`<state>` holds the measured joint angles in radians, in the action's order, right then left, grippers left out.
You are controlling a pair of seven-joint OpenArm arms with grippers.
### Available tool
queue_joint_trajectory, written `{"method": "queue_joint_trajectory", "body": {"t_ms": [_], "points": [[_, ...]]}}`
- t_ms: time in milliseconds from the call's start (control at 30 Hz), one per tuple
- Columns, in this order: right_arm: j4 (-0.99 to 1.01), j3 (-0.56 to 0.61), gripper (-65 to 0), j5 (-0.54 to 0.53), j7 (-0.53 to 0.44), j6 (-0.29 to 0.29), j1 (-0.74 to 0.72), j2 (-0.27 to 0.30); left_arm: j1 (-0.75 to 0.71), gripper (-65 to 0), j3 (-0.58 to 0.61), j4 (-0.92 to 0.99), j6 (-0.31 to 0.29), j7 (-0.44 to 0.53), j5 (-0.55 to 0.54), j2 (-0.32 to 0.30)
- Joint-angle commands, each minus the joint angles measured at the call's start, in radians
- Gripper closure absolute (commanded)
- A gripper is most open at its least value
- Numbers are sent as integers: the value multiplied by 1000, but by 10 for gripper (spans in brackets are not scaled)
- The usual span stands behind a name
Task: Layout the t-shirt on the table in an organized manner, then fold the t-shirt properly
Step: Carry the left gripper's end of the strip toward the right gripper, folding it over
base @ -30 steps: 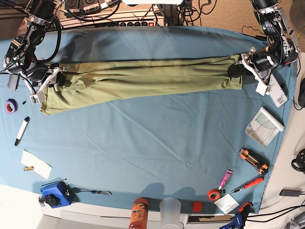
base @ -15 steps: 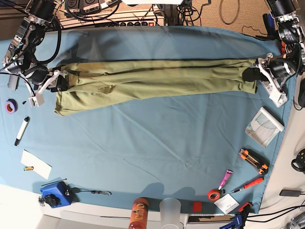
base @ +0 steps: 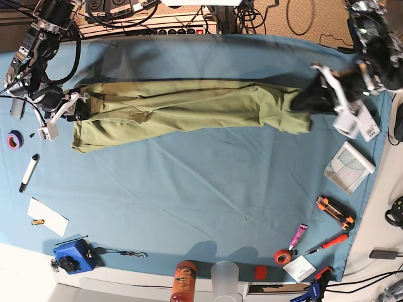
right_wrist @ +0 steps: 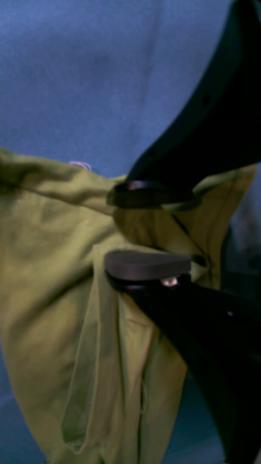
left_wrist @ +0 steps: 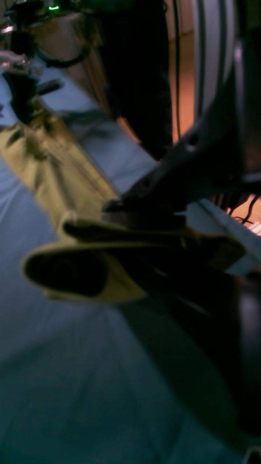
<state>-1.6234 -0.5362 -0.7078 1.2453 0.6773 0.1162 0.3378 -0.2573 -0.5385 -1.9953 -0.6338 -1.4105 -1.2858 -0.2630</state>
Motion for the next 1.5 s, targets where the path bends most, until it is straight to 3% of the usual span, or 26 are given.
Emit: {"method": "queue_joint_trajectory", "body": {"t_ms": [0,133,267,367,567,767,1000,1167,1267,1400,1467], "points": [[-18,-7,-217,-14,-19,-1,-11,22,5,0,32,-34,13,35,22,4],[-18,-7,-217,-14,-19,-1,-11,22,16,0,218,-76,78,148,266,28],[-18,-7,-217,-14,-19,-1,-11,22,64,0,400,-77,199,235,541,53],[-18,-7,-217,-14,-25,-1,-11,22,102,0,518,-77,290,276,714,106],[-18,-7,-217,-14,-32,-1,-11,22,150,0,753,-77,377,312,937,201],[-18,-7,-217,-14,-33,-1,-11,22,167,0,954,-36,439,383,1137,249],[-18,-7,-217,-14,-34,-1,-11,22,223,0,1072,35,556,410,1234,249],[-18,-7,-217,-14,-35,-1,-11,22,237,0,1080,34,558,416,1225,274],[-18,-7,-217,-14,-41,-1,-11,22,236,-10,1080,34,530,417,1203,285],[-18,-7,-217,-14,-41,-1,-11,22,236,-253,1080,32,487,416,1172,285],[-18,-7,-217,-14,-41,-1,-11,22,236,-282,1080,15,488,396,1126,285]]}}
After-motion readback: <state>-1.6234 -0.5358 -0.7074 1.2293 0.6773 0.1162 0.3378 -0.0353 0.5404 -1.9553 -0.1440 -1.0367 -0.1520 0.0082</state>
